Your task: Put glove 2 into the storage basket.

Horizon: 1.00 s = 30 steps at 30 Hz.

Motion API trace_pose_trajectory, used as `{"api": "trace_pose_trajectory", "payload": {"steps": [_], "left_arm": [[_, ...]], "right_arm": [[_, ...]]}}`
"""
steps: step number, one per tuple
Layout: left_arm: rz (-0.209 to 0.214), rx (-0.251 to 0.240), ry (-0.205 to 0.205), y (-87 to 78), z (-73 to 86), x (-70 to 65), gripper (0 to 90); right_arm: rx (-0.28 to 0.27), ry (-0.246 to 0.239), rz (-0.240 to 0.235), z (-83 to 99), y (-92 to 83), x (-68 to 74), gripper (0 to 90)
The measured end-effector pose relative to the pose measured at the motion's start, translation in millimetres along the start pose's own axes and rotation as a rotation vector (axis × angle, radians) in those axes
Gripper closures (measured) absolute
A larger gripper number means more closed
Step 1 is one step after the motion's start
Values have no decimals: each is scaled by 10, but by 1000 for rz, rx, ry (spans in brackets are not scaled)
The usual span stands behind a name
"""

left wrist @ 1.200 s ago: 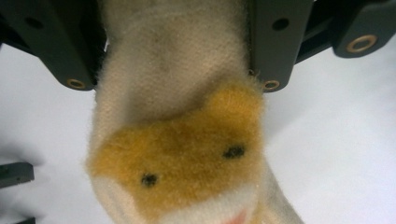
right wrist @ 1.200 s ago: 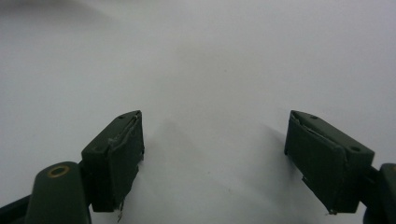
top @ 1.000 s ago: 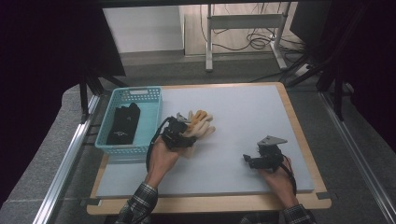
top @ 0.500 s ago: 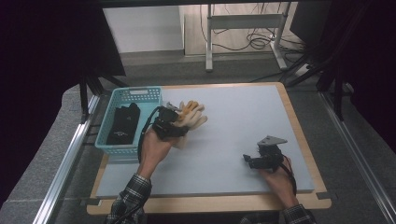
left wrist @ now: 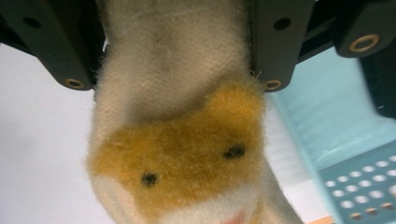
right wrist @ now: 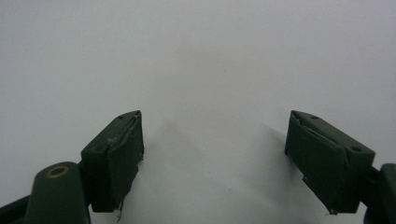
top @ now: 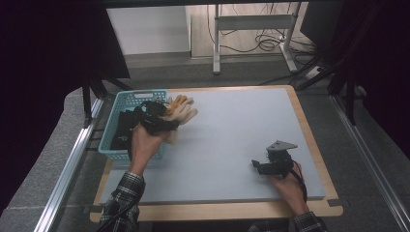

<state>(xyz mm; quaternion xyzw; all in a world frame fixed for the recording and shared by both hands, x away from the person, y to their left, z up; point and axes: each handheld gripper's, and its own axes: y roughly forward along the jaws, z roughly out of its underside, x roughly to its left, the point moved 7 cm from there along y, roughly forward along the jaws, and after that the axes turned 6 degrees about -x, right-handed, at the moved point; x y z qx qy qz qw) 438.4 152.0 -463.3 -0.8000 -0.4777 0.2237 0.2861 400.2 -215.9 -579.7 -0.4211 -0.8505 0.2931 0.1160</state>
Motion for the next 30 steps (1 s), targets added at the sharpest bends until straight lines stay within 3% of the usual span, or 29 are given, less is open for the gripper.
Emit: {"api": "trace_pose_trajectory", "payload": {"steps": [12, 21, 30], "left_arm": [[-83, -4, -65, -103, 53, 457, 523], [-151, 9, -92, -161, 97, 736, 519], [-211, 51, -131, -64, 186, 976, 517]], "right_arm": [[0, 0, -1, 0, 1, 1, 194], [0, 0, -1, 0, 1, 1, 193], [0, 0, -1, 0, 1, 1, 193]]}}
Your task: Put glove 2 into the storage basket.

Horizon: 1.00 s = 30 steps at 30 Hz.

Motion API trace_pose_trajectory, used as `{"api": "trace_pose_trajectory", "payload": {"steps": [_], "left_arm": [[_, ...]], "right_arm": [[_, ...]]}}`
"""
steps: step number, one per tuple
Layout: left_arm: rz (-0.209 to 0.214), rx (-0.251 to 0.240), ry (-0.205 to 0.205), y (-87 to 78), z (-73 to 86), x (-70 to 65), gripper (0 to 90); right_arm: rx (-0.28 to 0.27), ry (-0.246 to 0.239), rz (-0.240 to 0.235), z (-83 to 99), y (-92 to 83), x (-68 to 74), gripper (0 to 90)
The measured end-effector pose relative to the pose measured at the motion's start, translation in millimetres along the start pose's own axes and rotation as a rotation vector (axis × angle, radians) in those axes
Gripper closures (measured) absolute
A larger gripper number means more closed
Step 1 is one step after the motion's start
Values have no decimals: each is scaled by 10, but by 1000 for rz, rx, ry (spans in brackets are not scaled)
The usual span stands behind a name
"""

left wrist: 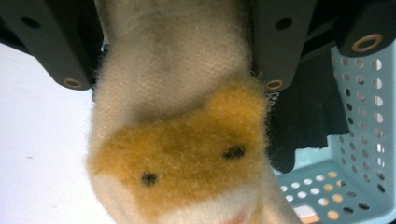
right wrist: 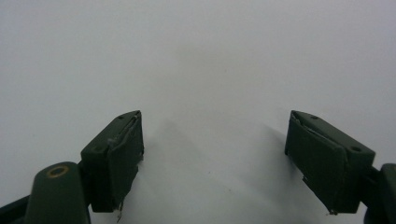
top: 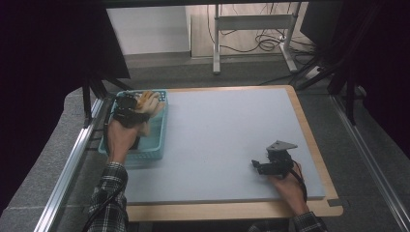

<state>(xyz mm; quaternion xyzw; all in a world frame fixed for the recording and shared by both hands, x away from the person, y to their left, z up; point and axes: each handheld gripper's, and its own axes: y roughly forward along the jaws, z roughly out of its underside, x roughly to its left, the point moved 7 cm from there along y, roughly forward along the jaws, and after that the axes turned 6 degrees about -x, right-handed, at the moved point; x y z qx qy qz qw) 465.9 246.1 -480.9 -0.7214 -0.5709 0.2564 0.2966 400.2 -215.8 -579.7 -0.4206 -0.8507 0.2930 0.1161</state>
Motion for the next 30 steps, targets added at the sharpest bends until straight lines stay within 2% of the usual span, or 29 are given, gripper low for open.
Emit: {"api": "trace_pose_trajectory", "payload": {"steps": [7, 18, 24, 26, 28, 30], "left_arm": [[-48, 60, -4, 235, 73, 104, 511], [-64, 120, -31, 520, 186, 129, 504], [-55, 146, -9, 671, 192, 42, 500], [-52, 167, 12, 723, 206, -6, 496], [-67, 196, 45, 769, 227, -42, 493], [-72, 215, 58, 811, 251, -61, 486]], "right_arm": [[0, 0, 0, 0, 0, 0, 193], [-1, 1, 0, -1, 0, 1, 192], [-1, 0, 0, -1, 0, 1, 193], [-1, 1, 0, -1, 0, 1, 192], [-1, 1, -1, 0, 1, 1, 192], [-1, 1, -1, 0, 1, 1, 192]]}}
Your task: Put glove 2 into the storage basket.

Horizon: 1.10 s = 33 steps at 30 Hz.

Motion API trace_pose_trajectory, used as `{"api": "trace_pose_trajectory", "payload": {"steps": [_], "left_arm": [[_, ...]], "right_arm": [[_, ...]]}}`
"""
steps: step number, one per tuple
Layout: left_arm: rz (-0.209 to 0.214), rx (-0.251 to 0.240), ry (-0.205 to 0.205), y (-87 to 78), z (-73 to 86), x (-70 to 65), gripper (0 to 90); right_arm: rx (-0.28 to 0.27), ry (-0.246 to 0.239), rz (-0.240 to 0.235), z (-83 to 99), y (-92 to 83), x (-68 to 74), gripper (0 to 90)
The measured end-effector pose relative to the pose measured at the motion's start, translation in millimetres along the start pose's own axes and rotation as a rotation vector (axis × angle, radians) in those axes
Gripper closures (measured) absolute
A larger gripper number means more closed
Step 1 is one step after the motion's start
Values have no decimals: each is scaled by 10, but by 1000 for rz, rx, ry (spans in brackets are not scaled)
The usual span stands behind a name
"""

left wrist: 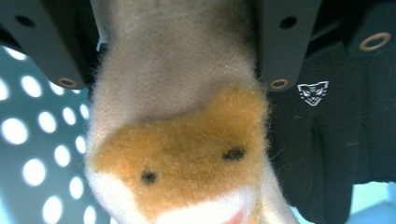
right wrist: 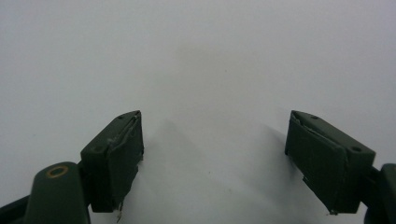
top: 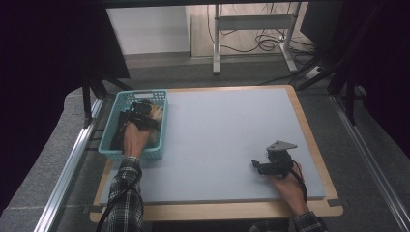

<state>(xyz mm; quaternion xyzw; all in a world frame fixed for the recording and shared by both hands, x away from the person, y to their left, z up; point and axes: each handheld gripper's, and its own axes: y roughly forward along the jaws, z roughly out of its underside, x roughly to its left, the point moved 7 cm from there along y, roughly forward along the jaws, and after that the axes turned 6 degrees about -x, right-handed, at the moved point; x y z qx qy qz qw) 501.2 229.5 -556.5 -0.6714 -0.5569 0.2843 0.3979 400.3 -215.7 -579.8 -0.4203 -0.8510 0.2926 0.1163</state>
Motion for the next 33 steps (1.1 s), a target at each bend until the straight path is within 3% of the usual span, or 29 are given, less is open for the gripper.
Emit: {"api": "trace_pose_trajectory", "payload": {"steps": [12, 16, 20, 27, 30, 33], "left_arm": [[54, 37, -29, 52, 33, -2, 329], [107, 59, -74, 73, 69, 36, 193], [99, 60, -73, 55, 92, 51, 118], [110, -21, -42, -191, -16, 65, 113], [123, -88, -56, -339, -83, 102, 157], [87, -115, -48, -448, -101, 165, 248]], "right_arm": [[0, 0, 0, 0, 0, 0, 192], [0, 0, 0, 0, 0, 0, 192], [0, 0, 0, 0, 0, 0, 192], [0, -1, 0, 0, 0, 0, 192], [1, 0, 0, 0, 0, 1, 192], [1, 0, 0, 0, 0, 1, 192]]}}
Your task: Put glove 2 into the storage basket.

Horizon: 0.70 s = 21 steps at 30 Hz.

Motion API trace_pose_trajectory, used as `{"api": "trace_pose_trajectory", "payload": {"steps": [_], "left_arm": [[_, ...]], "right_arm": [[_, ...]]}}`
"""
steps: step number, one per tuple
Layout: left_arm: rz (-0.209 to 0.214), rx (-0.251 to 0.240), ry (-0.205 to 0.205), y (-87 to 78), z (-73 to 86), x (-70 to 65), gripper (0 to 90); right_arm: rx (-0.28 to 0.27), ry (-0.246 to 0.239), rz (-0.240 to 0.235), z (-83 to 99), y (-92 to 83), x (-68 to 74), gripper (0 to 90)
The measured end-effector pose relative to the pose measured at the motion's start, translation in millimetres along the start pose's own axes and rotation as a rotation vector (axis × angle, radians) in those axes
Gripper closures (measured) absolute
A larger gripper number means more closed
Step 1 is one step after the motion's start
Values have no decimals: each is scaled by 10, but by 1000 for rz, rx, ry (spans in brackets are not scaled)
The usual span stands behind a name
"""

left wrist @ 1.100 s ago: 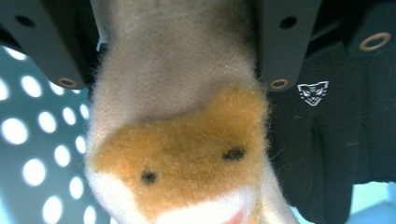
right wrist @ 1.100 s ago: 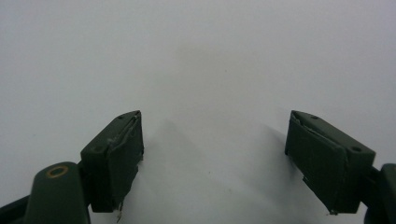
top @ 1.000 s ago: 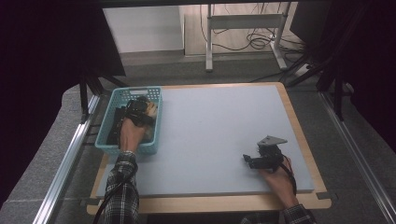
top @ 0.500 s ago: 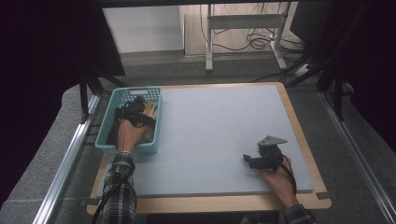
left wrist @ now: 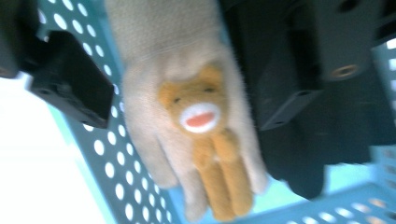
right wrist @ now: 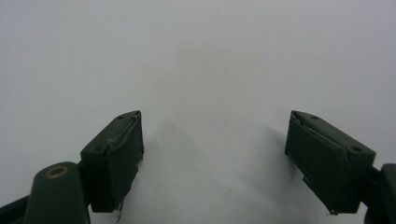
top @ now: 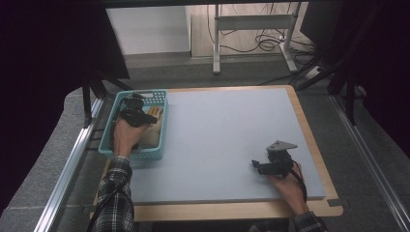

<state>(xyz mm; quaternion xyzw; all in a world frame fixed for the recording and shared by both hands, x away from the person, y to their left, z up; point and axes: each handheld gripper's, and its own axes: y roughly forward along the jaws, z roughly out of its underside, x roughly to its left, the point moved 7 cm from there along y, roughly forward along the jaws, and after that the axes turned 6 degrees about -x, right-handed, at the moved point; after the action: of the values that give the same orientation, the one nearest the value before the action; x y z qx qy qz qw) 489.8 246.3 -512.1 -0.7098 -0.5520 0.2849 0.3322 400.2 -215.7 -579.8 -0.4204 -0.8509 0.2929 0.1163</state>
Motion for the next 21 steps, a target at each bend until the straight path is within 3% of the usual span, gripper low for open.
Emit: {"api": "trace_pose_trajectory", "payload": {"steps": [2, 5, 9, 15, 21], "left_arm": [[-28, -10, -8, -45, 1, 50, 345], [-78, -15, -16, -76, 33, 150, 568], [-100, 23, -18, -13, 126, 229, 781], [-95, 109, -9, 217, 275, 217, 872], [-57, 117, 2, 322, 251, 95, 887]], "right_arm": [[0, -1, 0, 0, 0, 0, 192], [0, 0, 0, 0, 0, 0, 192], [0, 0, 0, 0, 0, 0, 192], [0, 0, 0, 0, 0, 0, 192], [0, 0, 1, 0, 0, -1, 192]]}}
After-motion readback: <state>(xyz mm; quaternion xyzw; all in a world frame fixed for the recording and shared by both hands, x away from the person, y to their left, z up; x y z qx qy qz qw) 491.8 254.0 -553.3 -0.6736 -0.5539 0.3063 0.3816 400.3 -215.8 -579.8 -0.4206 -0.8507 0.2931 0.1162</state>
